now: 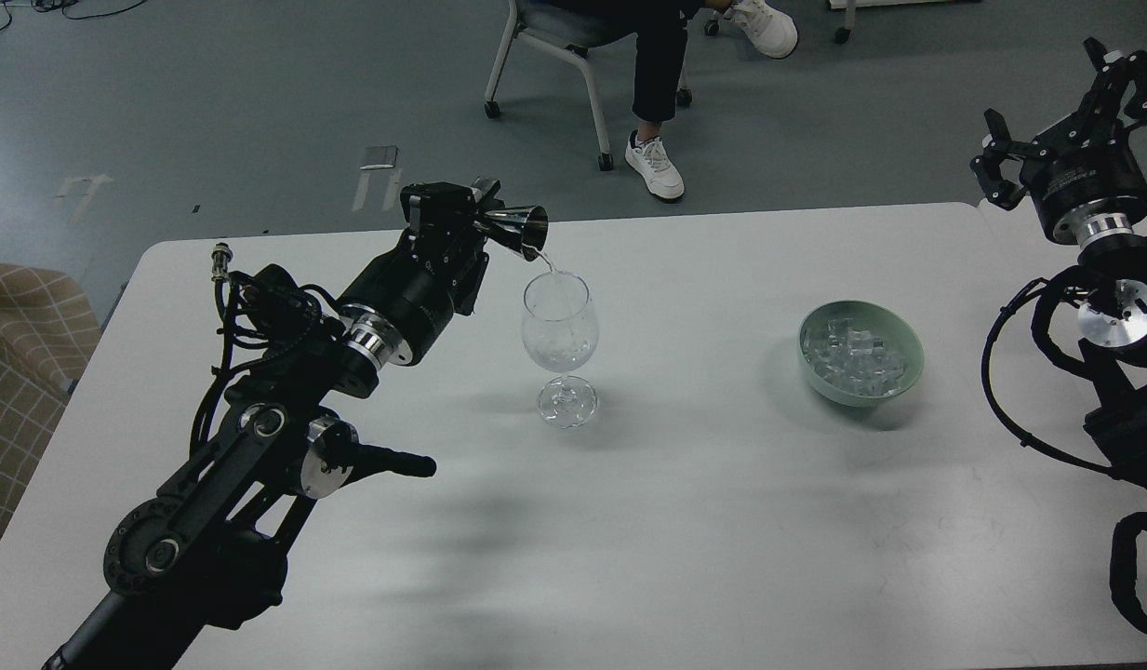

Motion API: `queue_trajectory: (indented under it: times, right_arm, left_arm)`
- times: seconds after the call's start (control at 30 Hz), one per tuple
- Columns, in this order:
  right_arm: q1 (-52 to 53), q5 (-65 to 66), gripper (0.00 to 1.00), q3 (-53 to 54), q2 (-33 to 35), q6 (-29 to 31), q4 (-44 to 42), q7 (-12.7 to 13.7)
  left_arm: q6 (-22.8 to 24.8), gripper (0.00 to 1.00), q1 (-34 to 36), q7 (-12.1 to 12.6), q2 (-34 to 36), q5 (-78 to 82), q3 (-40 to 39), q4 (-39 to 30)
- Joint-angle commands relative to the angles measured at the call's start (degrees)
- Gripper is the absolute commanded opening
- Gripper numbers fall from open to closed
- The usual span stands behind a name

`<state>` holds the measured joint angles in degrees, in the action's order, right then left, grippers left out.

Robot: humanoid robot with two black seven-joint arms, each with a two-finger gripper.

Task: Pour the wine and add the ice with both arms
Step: 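Tilt the jigger over the wine glass to pour, then turn the jigger upright and move it back from the glass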

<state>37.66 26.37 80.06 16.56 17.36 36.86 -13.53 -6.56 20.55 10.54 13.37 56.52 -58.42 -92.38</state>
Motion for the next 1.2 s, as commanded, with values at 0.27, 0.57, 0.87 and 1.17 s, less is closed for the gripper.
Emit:
queue_trajectory:
  times: [0.27, 0.57, 0.87, 1.17]
  right_arm:
    - [-0.22, 0.00, 1.00, 0.01, -0.03, 0.04, -0.03, 0.00]
    - [-0.22, 0.00, 1.00, 0.01, 0.05, 0.04, -0.03, 0.00]
    - [-0.31, 0.00, 1.00, 0.01, 0.05, 0.04, 0.05, 0.00]
    - [-0.40, 0.09, 1.00, -0.17, 1.02, 0.04, 0.32, 0.00]
  left_arm:
    - [0.85, 0.00, 1.69, 1.85, 1.84, 8.78, 0.15, -1.22]
    - [1.11, 0.00, 1.51, 3.87, 1.57, 8.96, 0.06, -3.68]
    - [0.85, 0.00, -2.87, 1.07, 0.43, 2.55, -2.83, -3.68]
    - [1.11, 0.00, -10.35, -4.21, 0.43, -17.79, -13.28, -4.04]
